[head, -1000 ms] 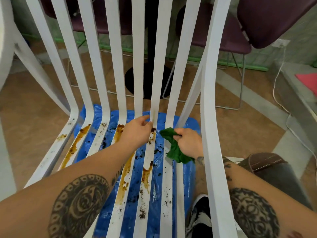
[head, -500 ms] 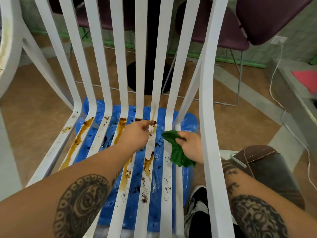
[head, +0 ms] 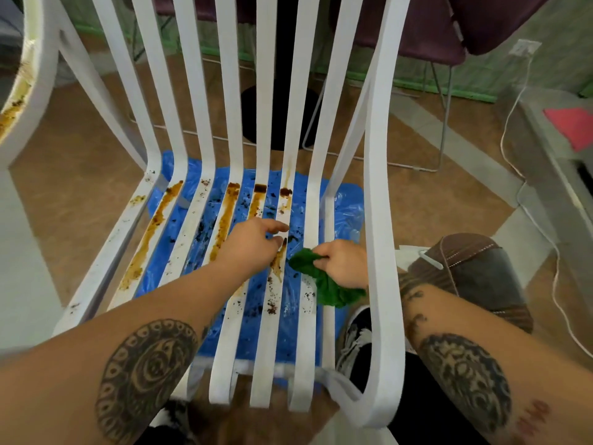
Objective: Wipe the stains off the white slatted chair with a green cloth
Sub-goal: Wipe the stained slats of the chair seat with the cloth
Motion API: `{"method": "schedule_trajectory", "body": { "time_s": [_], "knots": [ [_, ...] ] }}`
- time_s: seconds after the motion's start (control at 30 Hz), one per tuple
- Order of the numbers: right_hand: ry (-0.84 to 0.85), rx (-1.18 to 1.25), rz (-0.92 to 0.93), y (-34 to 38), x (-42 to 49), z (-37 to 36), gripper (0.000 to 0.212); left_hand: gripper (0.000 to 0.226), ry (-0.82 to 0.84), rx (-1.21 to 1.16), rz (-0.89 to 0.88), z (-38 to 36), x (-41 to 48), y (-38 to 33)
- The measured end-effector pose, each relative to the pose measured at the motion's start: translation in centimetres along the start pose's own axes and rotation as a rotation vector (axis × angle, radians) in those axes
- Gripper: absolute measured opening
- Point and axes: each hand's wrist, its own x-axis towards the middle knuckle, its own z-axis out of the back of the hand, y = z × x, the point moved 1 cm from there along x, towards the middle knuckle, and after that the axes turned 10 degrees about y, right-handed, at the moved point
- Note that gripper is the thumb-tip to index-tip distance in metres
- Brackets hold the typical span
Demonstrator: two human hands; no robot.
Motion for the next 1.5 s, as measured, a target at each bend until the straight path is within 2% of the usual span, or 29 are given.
{"method": "schedule_trajectory", "body": {
  "time_s": [0.2, 0.37, 0.5, 0.63, 0.87, 0.93, 1.03, 1.1, 1.17, 1.27, 1.37, 1.43, 1.5],
  "knots": [
    [-0.209, 0.041, 0.039, 0.7, -1.5, -3.4, 0.025, 0.030, 0.040, 0.135, -0.069, -1.0, -2.5, 0.7],
    [-0.146, 0.009, 0.086, 0.5, -3.4, -4.5, 0.031, 0.041, 0.131, 0.323, -0.152, -2.6, -4.4, 1.2],
    [-0.104, -0.004, 0.140, 0.9, -4.9, -5.3, 0.035, 0.027, 0.143, 0.403, -0.204, -3.4, -5.5, 0.7],
    [-0.053, 0.002, 0.170, 0.8, -5.9, -6.4, 0.038, 0.019, 0.232, 0.558, -0.250, -3.8, -6.8, 0.8],
    [0.216, -0.189, 0.291, 1.1, -8.1, -6.0, 0.035, 0.024, 0.389, 0.736, -0.370, -4.7, -9.2, 1.0],
    [0.297, -0.266, 0.337, 1.4, -8.4, -5.9, 0.032, 0.024, 0.471, 0.743, -0.363, -4.6, -9.8, 0.6],
    [0.407, -0.326, 0.388, 2.0, -8.5, -5.1, 0.038, 0.023, 0.592, 0.642, -0.365, -4.2, -10.6, 0.0],
    [0.405, -0.362, 0.419, 1.7, -8.5, -4.3, 0.046, 0.024, 0.555, 0.536, -0.358, -3.4, -11.1, -0.1],
    [0.328, -0.357, 0.399, 0.2, -8.4, -3.6, 0.050, 0.026, 0.478, 0.452, -0.315, -2.4, -11.2, 0.0],
    [0.172, -0.264, 0.335, -1.6, -9.1, -2.5, 0.046, 0.029, 0.397, 0.460, -0.283, -1.4, -11.1, -0.1],
    [0.022, 0.023, 0.232, -1.2, -9.8, -1.5, 0.035, 0.030, 0.268, 0.356, -0.221, -1.3, -10.5, -1.0],
    [-0.075, 0.332, 0.162, -0.3, -9.7, -0.9, 0.025, 0.032, 0.172, 0.165, -0.168, -1.5, -9.7, -1.8],
    [-0.130, 0.641, 0.156, 0.9, -10.0, -0.2, 0.019, 0.041, 0.152, -0.137, -0.128, -1.6, -9.1, -3.0]
  ]
}}
